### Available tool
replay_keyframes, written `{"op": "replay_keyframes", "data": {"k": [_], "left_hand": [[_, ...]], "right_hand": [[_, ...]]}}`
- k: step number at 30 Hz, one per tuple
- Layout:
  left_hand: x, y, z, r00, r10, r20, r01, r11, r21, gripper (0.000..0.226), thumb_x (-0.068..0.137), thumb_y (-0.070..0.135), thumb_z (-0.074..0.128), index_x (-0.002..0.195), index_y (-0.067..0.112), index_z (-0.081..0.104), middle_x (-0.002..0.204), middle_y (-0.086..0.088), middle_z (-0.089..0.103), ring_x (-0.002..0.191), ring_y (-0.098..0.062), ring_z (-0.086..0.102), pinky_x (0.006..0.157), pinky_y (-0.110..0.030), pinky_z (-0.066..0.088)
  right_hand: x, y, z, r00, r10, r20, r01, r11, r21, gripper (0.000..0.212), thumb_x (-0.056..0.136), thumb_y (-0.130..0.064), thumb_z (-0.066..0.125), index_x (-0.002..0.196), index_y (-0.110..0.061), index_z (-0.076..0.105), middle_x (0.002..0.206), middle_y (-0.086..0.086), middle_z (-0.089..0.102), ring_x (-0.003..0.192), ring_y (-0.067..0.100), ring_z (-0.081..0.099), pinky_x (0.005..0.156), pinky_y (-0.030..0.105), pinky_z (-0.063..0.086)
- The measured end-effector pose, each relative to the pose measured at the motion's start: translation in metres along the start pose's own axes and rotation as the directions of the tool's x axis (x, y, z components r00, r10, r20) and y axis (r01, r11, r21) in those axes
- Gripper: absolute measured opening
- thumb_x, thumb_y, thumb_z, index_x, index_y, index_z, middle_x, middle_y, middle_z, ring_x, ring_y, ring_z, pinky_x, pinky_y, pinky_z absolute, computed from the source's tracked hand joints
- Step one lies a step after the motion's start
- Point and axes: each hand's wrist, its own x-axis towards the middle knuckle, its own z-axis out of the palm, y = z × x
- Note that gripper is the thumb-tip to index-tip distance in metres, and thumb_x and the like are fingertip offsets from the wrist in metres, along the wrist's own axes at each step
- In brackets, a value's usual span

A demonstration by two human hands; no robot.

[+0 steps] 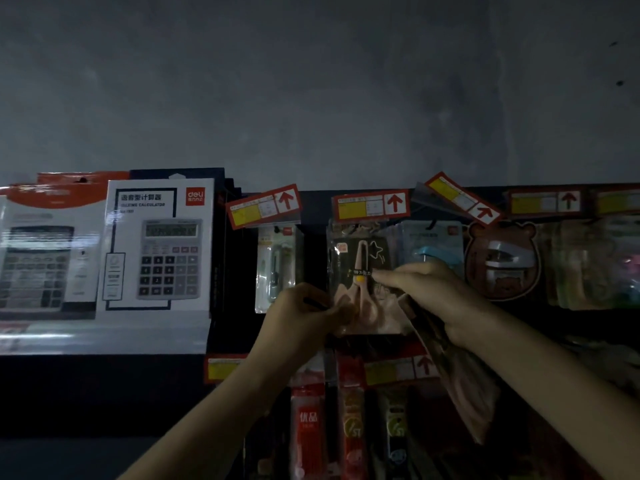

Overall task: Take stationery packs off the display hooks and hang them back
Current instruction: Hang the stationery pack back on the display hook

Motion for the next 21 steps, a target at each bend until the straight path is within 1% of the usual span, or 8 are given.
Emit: {"op": "replay_keyframes", "data": {"k": [2,4,8,10,13,15,19,21], "left_hand": [[0.002,0.001,-0.003,1.000,-0.029,0.003,0.029,0.999,-0.027,0.035,0.082,0.037,0.085,0.101,0.010,0.072,0.082,-0.006,0.077,0.073,-0.020,0.073,0.062,-0.030,0.055],[0.004,0.000,-0.004,0.998,-0.064,0.025,0.065,0.996,-0.060,0.034,0.082,0.035,0.085,0.097,0.008,0.073,0.074,-0.004,0.075,0.064,-0.017,0.069,0.059,-0.028,0.053],[0.007,0.002,-0.003,0.985,-0.156,0.070,0.162,0.982,-0.094,0.024,0.086,0.028,0.082,0.084,0.007,0.074,0.058,0.001,0.067,0.053,-0.011,0.059,0.045,-0.021,0.044],[0.009,0.004,0.000,0.989,-0.135,0.062,0.139,0.988,-0.061,0.025,0.088,0.027,0.080,0.084,0.003,0.074,0.064,-0.002,0.069,0.054,-0.010,0.061,0.046,-0.020,0.045],[0.013,0.005,0.005,0.995,-0.099,0.022,0.099,0.995,0.023,0.030,0.090,0.032,0.079,0.083,0.003,0.075,0.074,-0.008,0.073,0.061,-0.017,0.064,0.053,-0.027,0.048],[0.021,0.003,0.009,0.996,-0.081,-0.023,0.083,0.992,0.095,0.033,0.088,0.037,0.080,0.079,0.006,0.074,0.075,-0.010,0.075,0.065,-0.024,0.069,0.059,-0.033,0.051],[0.030,0.004,0.015,0.994,-0.083,-0.065,0.094,0.979,0.183,0.032,0.088,0.039,0.080,0.076,0.010,0.071,0.066,-0.004,0.070,0.054,-0.009,0.064,0.054,-0.033,0.053],[0.032,0.004,0.018,0.993,-0.088,-0.083,0.103,0.974,0.203,0.031,0.089,0.041,0.078,0.079,0.012,0.073,0.075,-0.008,0.074,0.069,-0.018,0.071,0.067,-0.039,0.060]], "right_hand": [[-0.012,0.001,-0.003,0.999,-0.011,0.047,0.016,0.994,-0.104,0.020,0.088,-0.034,0.079,0.096,-0.016,0.075,0.091,0.009,0.077,0.081,0.020,0.074,0.065,0.024,0.054],[-0.022,0.003,-0.004,0.998,-0.031,0.057,0.039,0.986,-0.160,0.021,0.088,-0.033,0.079,0.104,-0.026,0.068,0.091,-0.005,0.070,0.078,0.005,0.066,0.059,0.020,0.047],[-0.023,0.005,0.001,0.998,-0.064,-0.028,0.056,0.971,-0.230,0.036,0.086,-0.033,0.080,0.112,-0.030,0.056,0.096,0.000,0.067,0.082,0.017,0.067,0.065,0.031,0.049],[-0.016,0.004,0.005,0.997,-0.061,-0.051,0.045,0.961,-0.274,0.040,0.086,-0.033,0.080,0.114,-0.031,0.051,0.098,0.001,0.066,0.079,0.020,0.068,0.064,0.034,0.051],[-0.004,0.005,0.009,0.995,-0.050,-0.089,0.021,0.954,-0.300,0.038,0.084,-0.030,0.079,0.108,-0.031,0.050,0.096,0.004,0.067,0.083,0.026,0.070,0.075,0.044,0.057],[0.005,0.008,0.011,0.992,-0.062,-0.113,0.019,0.938,-0.346,0.028,0.084,-0.031,0.079,0.099,-0.027,0.056,0.093,0.004,0.067,0.084,0.025,0.068,0.078,0.043,0.056],[0.020,0.012,0.016,0.982,-0.069,-0.175,-0.008,0.913,-0.408,0.007,0.086,-0.025,0.077,0.083,-0.025,0.070,0.089,-0.002,0.070,0.082,0.020,0.065,0.073,0.033,0.054],[0.027,0.014,0.018,0.977,-0.063,-0.202,-0.026,0.911,-0.411,0.006,0.086,-0.020,0.074,0.082,-0.024,0.074,0.087,-0.003,0.072,0.081,0.019,0.066,0.065,0.027,0.051]]}}
